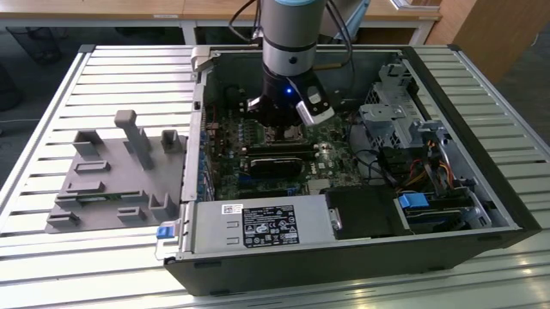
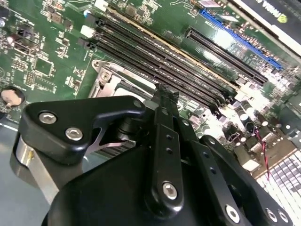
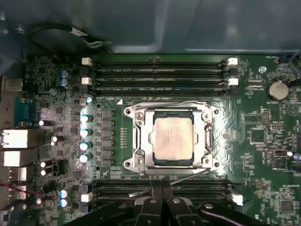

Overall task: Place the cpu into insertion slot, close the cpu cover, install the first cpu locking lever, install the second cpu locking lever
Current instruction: 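Install the second cpu locking lever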

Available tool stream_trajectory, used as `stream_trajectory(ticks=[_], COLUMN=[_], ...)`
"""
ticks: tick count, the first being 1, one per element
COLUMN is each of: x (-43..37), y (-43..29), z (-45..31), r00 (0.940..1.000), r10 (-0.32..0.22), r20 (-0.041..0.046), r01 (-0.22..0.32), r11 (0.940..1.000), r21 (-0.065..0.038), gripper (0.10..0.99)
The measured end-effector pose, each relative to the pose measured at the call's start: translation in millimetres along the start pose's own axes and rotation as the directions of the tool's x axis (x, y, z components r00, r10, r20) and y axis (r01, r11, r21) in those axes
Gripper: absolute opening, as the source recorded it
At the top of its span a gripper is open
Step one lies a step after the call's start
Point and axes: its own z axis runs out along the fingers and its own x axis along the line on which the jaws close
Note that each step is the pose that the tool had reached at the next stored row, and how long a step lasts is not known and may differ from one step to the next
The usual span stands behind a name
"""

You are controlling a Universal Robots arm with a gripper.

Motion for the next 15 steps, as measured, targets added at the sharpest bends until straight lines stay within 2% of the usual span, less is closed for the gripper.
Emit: stream_trajectory(ticks=[1, 3, 4, 8, 11, 15], x=[0.1, 0.4, 0.7, 4.4, 8.0, 10.9], y=[-0.5, -3.0, -4.8, -9.7, -10.4, -10.9], z=[0.6, 1.0, 0.9, 0.9, 1.5, 7.2], r00=[1.0000, 1.0000, 1.0000, 1.0000, 1.0000, 1.0000], r10=[0.000, 0.000, 0.000, 0.000, 0.000, 0.000], r20=[-0.0003, -0.0007, -0.0009, -0.0009, -0.0009, -0.0012], r01=[0.000, 0.000, 0.000, 0.000, 0.000, 0.000], r11=[1.0000, 0.9995, 0.9993, 0.9992, 0.9991, 0.9988], r21=[-0.006, -0.031, -0.038, -0.040, -0.042, -0.048], gripper=[0.106, 0.106, 0.106, 0.106, 0.106, 0.106])
